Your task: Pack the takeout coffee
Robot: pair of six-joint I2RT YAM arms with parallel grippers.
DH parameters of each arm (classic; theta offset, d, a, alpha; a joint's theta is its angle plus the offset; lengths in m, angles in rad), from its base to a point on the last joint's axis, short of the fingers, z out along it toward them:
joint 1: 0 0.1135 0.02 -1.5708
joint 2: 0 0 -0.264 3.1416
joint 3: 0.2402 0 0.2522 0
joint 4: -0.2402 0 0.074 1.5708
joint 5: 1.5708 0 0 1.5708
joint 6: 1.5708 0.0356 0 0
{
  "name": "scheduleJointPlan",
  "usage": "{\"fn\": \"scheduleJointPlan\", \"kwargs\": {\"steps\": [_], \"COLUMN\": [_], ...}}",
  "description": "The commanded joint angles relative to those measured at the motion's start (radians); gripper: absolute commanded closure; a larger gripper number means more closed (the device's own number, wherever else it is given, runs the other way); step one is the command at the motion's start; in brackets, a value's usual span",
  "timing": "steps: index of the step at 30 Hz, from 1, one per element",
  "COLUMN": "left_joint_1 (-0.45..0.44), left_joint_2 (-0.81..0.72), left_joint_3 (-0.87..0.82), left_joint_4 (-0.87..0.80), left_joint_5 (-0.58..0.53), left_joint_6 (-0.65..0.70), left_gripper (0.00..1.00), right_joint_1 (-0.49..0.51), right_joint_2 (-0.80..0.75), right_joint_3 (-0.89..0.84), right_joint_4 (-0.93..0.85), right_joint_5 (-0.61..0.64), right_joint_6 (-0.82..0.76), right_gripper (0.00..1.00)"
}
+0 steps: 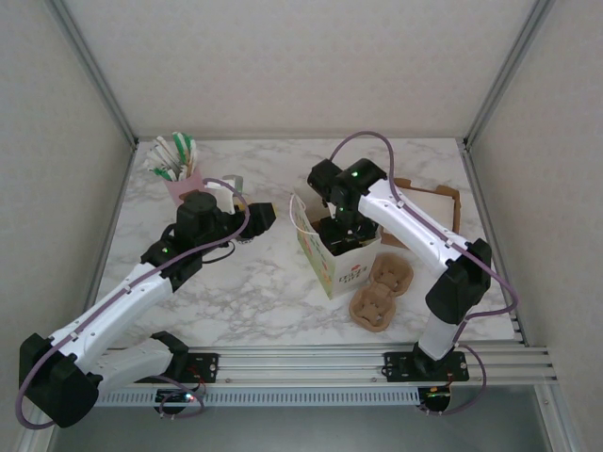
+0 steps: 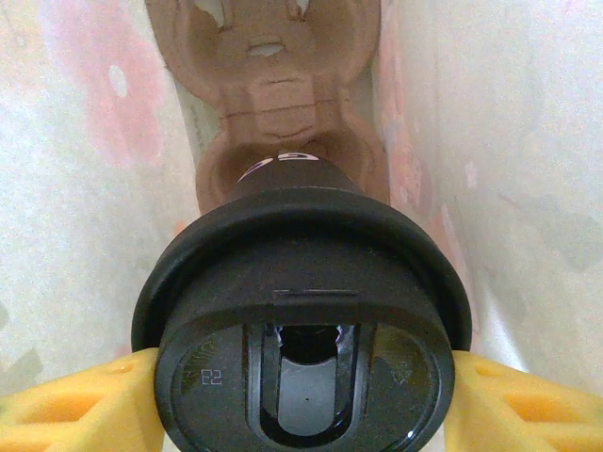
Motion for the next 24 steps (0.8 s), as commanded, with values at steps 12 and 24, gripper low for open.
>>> {"fn": "scheduleJointPlan", "kwargs": {"steps": [12,24], "left_joint_1": [-0.009,-0.009], "left_joint_2": [-0.021,-0.022], "left_joint_3": [0.006,0.01], "left_joint_4": [-0.009,-0.014], "left_joint_5": [-0.002,-0.005], "left_joint_6": [-0.005,-0.002], "left_gripper": [0.26,0.26], "right_joint_1": [-0.006,-0.033], "right_joint_2": [-0.008,0.005], "right_joint_3": [-0.061,-0.109], "right_joint_4": [0.075,0.119], "right_joint_5": [-0.007,-0.024], "right_joint_6": [-0.021,-0.024], "right_gripper": [0.32,0.32]}}
